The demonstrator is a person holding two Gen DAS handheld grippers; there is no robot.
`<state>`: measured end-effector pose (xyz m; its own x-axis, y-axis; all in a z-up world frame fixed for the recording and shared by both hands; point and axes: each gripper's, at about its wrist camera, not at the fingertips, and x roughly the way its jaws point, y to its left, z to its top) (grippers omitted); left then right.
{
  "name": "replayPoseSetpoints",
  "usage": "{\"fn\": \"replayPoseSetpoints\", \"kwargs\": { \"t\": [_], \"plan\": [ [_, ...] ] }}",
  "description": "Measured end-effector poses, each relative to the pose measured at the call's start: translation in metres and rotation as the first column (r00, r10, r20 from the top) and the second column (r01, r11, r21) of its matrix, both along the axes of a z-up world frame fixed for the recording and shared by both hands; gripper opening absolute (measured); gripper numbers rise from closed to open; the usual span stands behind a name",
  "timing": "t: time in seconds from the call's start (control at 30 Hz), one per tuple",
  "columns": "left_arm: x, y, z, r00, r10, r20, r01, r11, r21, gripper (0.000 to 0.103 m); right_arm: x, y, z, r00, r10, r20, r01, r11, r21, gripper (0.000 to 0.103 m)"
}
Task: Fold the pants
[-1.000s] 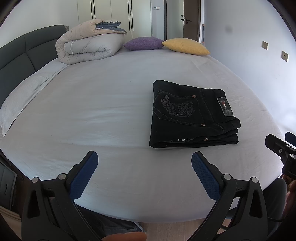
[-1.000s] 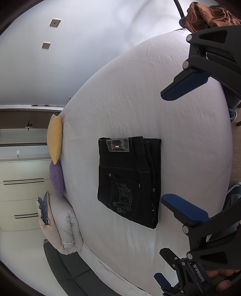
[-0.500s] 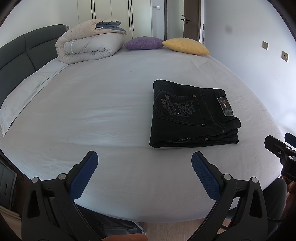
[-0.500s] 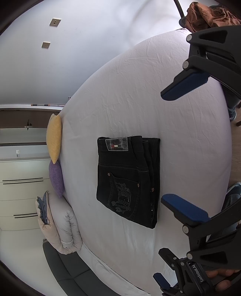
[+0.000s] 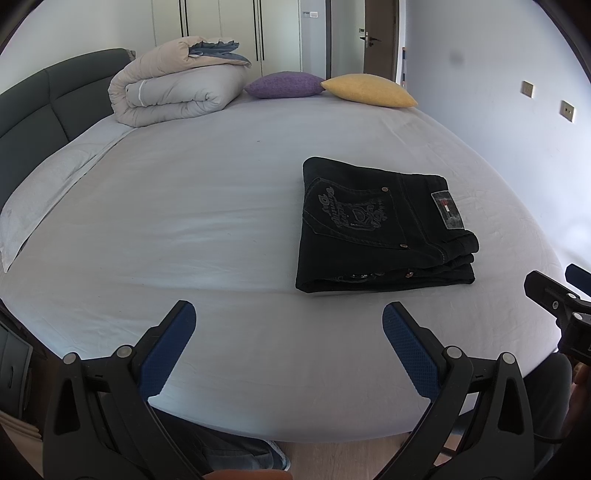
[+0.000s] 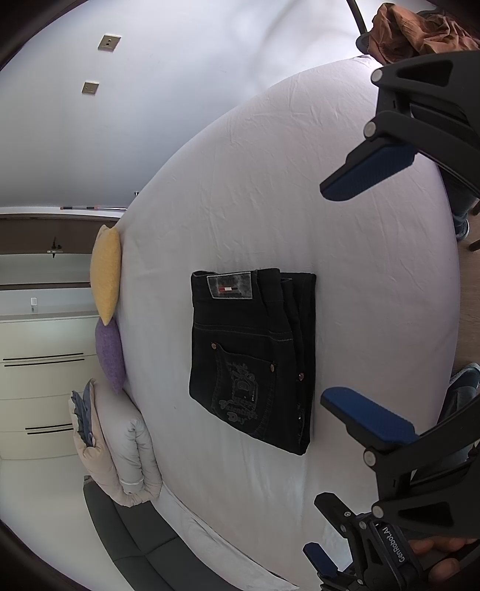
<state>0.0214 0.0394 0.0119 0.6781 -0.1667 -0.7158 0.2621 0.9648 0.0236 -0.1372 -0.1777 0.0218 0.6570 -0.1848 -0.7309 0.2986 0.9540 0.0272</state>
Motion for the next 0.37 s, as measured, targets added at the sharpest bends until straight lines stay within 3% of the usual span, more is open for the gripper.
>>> {"fn": "replayPoseSetpoints", "kwargs": {
  "t": [0.37],
  "plan": [
    [-0.0016,0.0018,-0.0029,1.000,-0.006,0.004,0.006,1.000,-0.018,0.103,-0.0009,-0.0010,-0.0021,1.000,0.004,-0.005,-0.004,1.000,0.003,0.103]
  ]
}}
